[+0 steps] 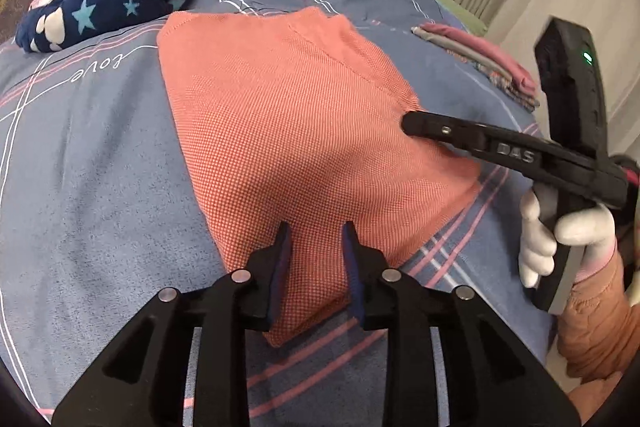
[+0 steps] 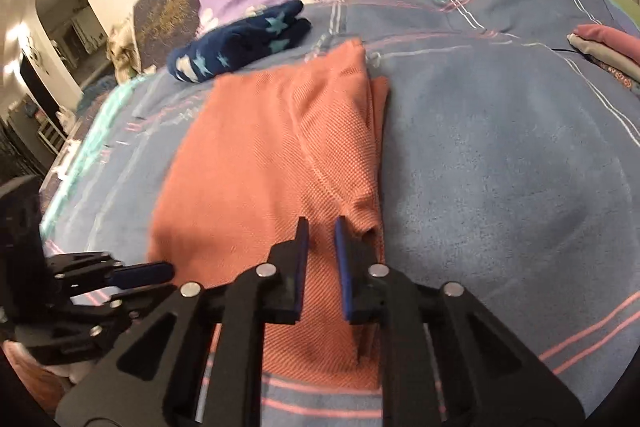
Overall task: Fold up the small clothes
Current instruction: 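Grasp the folded salmon shirt's edge with the left gripper while the right gripper grasps beside it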
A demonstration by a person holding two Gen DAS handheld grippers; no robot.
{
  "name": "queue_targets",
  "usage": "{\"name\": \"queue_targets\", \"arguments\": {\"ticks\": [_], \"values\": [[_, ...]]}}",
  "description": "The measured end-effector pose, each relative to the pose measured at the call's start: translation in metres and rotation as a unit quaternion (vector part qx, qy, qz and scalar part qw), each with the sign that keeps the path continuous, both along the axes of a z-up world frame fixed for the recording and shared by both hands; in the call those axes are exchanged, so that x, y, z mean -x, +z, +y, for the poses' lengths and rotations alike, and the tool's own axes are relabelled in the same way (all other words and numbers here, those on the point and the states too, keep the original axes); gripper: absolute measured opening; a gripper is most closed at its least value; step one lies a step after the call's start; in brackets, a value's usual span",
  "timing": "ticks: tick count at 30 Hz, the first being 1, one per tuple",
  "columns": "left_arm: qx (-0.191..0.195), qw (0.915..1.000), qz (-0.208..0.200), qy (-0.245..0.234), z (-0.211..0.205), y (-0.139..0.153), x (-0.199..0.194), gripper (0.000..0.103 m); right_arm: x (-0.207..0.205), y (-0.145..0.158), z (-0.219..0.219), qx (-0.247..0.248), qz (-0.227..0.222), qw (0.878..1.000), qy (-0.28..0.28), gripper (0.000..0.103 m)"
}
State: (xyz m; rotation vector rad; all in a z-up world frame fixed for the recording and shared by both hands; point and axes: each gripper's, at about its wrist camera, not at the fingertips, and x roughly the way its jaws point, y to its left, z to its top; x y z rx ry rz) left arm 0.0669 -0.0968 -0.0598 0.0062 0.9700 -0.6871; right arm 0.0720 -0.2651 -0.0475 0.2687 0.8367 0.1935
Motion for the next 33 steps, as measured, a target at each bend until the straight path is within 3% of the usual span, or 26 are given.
{"name": "queue_targets", "arguments": {"ticks": [2,4,5,8,12,16,23,33], "values": [[0.007,0.9998,-0.012,0.011,0.003,0.01,-0.001,0.034,0.001,0.011,-0.007,-0.017,-0.012,1.0,0.002,0.03],[0.009,0.9988,-0.037,0.03,0.011,0.021,-0.006,0.051,-0.003,0.017,-0.016,-0.023,-0.016,1.0,-0.004,0.038],[0.008,0.9984,-0.042,0.037,0.015,0.022,-0.009,0.054,-0.008,0.019,-0.02,-0.017,-0.012,1.0,-0.013,0.043],[0.003,0.9974,-0.04,0.06,0.027,0.024,-0.025,0.055,-0.021,0.015,-0.029,-0.023,0.006,1.0,-0.019,0.046],[0.014,0.9977,-0.006,0.065,0.03,0.013,-0.045,0.059,-0.042,-0.001,-0.04,-0.077,0.05,0.996,-0.019,0.052],[0.068,0.9955,0.042,0.053,0.029,0.001,-0.066,0.06,-0.057,-0.013,-0.039,-0.093,0.073,0.993,-0.006,0.053],[0.08,0.993,0.068,0.054,0.025,-0.015,-0.086,0.063,-0.071,-0.016,-0.031,-0.084,0.074,0.994,0.014,0.058],[0.062,0.9958,0.056,0.039,0.01,-0.016,-0.099,0.068,-0.087,-0.026,-0.031,-0.097,0.059,0.993,0.029,0.06]]}}
